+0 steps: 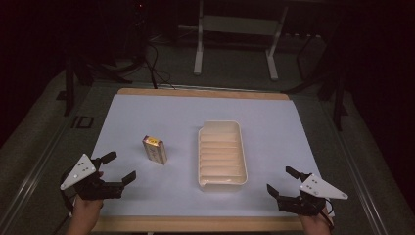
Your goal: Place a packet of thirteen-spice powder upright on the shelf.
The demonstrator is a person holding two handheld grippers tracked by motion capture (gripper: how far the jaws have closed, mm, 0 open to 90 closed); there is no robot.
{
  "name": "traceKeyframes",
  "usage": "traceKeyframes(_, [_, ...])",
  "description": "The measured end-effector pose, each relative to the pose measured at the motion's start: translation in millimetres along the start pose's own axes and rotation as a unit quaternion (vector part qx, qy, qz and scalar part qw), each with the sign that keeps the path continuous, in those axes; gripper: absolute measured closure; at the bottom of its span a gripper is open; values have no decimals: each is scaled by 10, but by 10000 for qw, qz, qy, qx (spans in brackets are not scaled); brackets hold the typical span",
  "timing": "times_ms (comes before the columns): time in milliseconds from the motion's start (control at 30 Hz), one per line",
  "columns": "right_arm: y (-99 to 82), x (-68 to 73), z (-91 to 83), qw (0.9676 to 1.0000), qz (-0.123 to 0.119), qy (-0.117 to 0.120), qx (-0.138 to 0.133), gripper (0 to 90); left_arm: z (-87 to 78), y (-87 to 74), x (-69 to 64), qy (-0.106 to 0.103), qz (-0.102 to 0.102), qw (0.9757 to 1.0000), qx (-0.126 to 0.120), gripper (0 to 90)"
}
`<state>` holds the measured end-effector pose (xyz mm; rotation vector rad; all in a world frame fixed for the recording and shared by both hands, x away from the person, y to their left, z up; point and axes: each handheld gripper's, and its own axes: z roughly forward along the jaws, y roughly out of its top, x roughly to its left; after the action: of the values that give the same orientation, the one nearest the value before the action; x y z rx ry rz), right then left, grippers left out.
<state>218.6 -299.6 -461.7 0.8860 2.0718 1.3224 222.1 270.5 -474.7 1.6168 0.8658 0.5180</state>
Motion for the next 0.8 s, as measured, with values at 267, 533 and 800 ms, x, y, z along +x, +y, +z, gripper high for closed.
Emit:
traceKeyframes(267, [-3, -1, 7, 10000, -7, -13, 14, 139, 72, -15, 54, -422, -185, 9982, 374, 9])
traceKeyframes(533, [-4, 6, 17, 10000, -16, -12, 45, 139, 195, 14, 25, -892, 38, 9903, 1062, 9])
traceKeyframes(800, [-1, 17, 28, 10000, -18, 37, 70, 139, 327, 30, -58, -1257, 374, 9782, 1610, 9])
